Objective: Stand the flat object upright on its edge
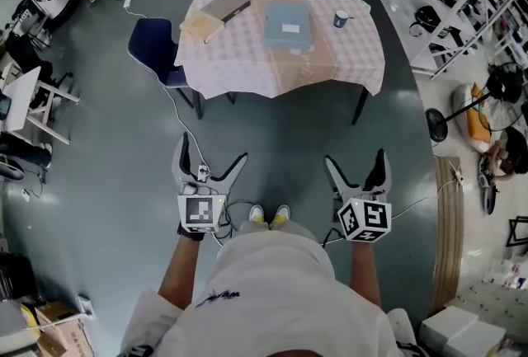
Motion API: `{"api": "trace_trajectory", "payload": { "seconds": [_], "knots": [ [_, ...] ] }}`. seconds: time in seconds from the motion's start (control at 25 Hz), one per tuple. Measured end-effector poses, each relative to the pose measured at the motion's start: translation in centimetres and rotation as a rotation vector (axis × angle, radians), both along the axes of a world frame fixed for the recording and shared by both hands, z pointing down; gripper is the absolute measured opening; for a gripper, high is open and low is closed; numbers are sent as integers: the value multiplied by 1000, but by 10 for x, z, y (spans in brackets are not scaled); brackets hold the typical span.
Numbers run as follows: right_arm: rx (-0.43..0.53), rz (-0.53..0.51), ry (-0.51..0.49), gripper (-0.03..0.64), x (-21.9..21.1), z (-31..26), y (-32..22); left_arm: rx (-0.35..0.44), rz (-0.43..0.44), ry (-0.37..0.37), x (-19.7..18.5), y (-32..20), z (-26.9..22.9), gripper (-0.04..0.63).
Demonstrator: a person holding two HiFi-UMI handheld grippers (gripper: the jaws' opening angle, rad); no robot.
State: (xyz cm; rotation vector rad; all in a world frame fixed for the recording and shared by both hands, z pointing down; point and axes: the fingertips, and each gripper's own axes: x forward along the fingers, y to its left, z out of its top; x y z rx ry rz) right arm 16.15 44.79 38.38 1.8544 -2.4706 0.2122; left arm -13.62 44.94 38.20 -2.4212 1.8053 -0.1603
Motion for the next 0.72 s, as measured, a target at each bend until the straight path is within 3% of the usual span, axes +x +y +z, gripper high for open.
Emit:
{"api": "trace_trajectory", "payload": {
  "seconds": [0.12,0.4,0.72],
  "knots": [
    [-31,-24,7,595,0,10,-4,11,-39,9,-4,-3,-1,583],
    [-57,-26,17,595,19,18,-15,-24,-15,-34,6,-11,12,584],
    [-77,-27,10,595,45,27,-31,-13,7,-21,38,-33,3,584]
  ]
}}
